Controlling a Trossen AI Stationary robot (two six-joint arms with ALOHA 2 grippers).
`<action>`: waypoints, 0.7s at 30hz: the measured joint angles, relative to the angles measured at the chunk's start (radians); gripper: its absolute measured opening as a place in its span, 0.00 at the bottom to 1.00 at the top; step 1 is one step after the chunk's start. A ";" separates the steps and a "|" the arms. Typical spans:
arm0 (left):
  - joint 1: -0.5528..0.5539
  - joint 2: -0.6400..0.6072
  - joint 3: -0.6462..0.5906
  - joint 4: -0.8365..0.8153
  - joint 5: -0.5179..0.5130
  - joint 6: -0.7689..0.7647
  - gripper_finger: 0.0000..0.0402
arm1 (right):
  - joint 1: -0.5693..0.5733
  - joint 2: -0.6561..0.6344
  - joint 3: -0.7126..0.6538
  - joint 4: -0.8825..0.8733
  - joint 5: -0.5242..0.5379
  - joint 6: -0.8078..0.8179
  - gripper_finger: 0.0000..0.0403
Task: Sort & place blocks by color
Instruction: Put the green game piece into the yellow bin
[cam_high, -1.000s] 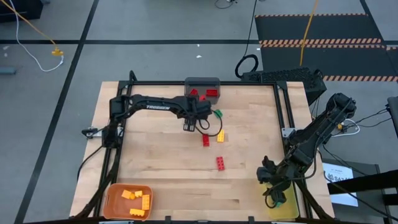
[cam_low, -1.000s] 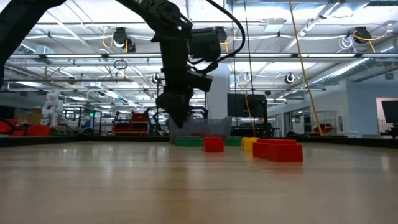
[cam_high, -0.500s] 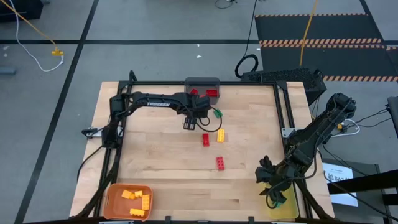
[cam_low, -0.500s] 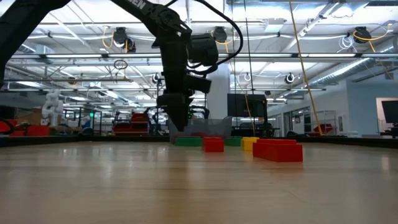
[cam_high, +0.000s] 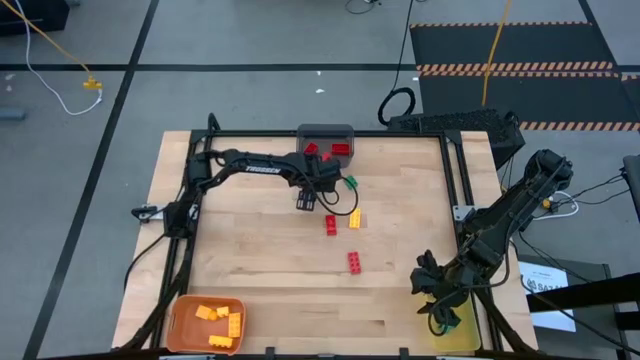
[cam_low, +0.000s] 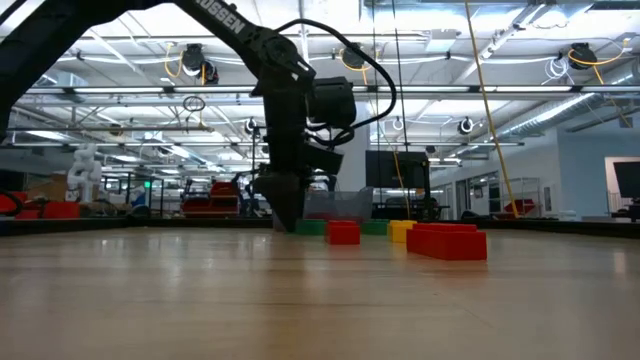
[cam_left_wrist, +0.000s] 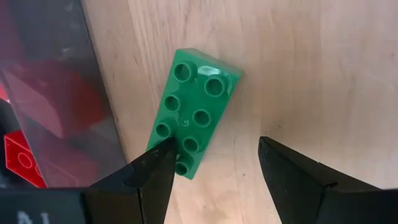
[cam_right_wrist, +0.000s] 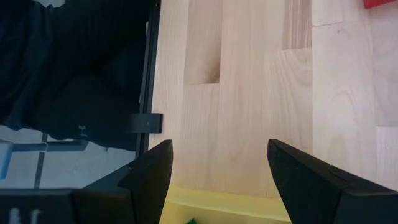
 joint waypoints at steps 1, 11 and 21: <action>0.001 0.000 0.000 0.004 -0.001 0.002 0.57 | 0.000 0.000 0.000 0.000 0.000 0.000 0.62; -0.052 -0.008 0.002 -0.094 0.099 -0.061 0.57 | 0.000 0.000 0.000 0.000 0.000 0.000 0.62; -0.216 -0.108 -0.006 -0.186 0.159 -0.117 0.57 | 0.000 0.000 0.000 -0.001 0.027 -0.052 0.62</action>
